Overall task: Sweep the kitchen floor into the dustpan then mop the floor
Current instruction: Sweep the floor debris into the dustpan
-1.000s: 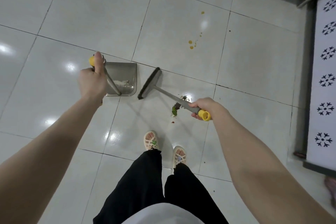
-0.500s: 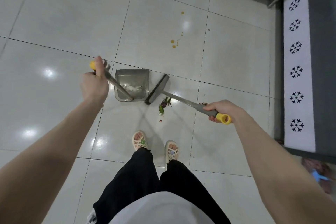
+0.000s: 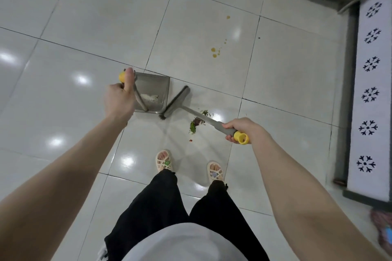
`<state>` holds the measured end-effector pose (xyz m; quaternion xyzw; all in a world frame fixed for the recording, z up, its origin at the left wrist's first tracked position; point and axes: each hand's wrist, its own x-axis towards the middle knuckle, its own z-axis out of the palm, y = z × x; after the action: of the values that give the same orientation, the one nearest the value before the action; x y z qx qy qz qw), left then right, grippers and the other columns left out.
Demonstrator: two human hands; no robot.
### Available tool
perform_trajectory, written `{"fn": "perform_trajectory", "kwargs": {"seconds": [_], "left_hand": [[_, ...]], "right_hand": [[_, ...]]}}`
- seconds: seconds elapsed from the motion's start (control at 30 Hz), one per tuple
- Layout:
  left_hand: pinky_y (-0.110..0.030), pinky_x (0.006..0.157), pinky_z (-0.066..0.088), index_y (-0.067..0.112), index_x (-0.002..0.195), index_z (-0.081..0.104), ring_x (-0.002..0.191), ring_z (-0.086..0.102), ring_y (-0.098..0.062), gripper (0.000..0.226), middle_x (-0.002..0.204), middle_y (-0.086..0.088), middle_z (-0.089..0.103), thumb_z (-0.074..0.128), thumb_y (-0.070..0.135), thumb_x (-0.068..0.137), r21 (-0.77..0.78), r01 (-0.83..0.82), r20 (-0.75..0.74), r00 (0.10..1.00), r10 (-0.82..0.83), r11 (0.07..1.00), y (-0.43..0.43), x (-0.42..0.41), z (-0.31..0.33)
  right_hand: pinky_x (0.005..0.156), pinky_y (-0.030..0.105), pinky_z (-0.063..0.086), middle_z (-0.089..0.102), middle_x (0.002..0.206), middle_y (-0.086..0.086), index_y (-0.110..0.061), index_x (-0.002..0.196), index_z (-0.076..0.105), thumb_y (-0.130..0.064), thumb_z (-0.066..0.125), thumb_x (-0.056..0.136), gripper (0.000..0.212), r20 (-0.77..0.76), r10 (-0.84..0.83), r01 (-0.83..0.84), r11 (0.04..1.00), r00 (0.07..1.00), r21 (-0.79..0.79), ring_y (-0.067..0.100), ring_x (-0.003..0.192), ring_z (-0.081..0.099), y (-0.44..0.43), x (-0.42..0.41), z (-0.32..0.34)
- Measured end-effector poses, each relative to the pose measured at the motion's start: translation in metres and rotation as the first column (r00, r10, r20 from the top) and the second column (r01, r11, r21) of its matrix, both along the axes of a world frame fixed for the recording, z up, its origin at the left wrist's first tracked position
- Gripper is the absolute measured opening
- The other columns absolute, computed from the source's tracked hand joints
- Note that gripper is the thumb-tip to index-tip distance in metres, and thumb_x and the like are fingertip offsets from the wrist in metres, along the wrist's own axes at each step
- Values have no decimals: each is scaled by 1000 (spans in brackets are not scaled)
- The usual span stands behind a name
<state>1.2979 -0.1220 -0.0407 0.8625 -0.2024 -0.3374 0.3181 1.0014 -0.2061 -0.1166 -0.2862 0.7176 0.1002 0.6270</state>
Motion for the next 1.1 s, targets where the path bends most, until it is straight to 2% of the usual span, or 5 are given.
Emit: {"fn": "perform_trajectory", "kwargs": {"seconds": [0.37,0.53,0.7,0.9,1.1], "left_hand": [[-47,63,49,5,62,48,68,54,-32,84,70,-17,50,23,85,68,8,-257,75,964,256,966,24,-119,-14],[-33,52,34,9,59,47,65,45,-26,78,68,-12,44,30,85,66,-9,-431,-12,902,431,902,55,-161,-19],[-25,46,28,10,60,41,52,38,-25,70,63,-9,39,31,76,81,-21,-466,-11,885,465,885,86,-186,-14],[-28,47,35,7,73,58,69,50,-28,69,68,-7,51,31,68,92,-74,-458,49,885,462,886,131,-201,0],[-42,65,48,9,62,49,70,53,-28,68,69,-10,52,32,68,91,-87,-495,71,862,501,864,190,-207,-1]], "right_hand": [[32,16,42,57,78,15,-2,103,56,-9,64,89,18,-32,77,-78,996,996,-34,15,31,56,-18,-157,16],[32,15,41,57,76,12,0,91,58,-12,69,86,17,11,125,-124,989,992,-82,11,35,55,-18,-204,31],[34,16,42,58,76,13,-1,88,59,-10,70,84,15,34,231,-225,966,972,-125,14,41,56,-16,-207,38],[43,21,41,66,82,20,4,107,65,-19,73,77,38,5,440,-436,891,898,-129,20,52,53,4,-183,34],[42,23,43,59,72,16,0,106,65,-10,74,80,30,28,540,-533,836,841,-127,20,49,54,43,-161,38]]}}
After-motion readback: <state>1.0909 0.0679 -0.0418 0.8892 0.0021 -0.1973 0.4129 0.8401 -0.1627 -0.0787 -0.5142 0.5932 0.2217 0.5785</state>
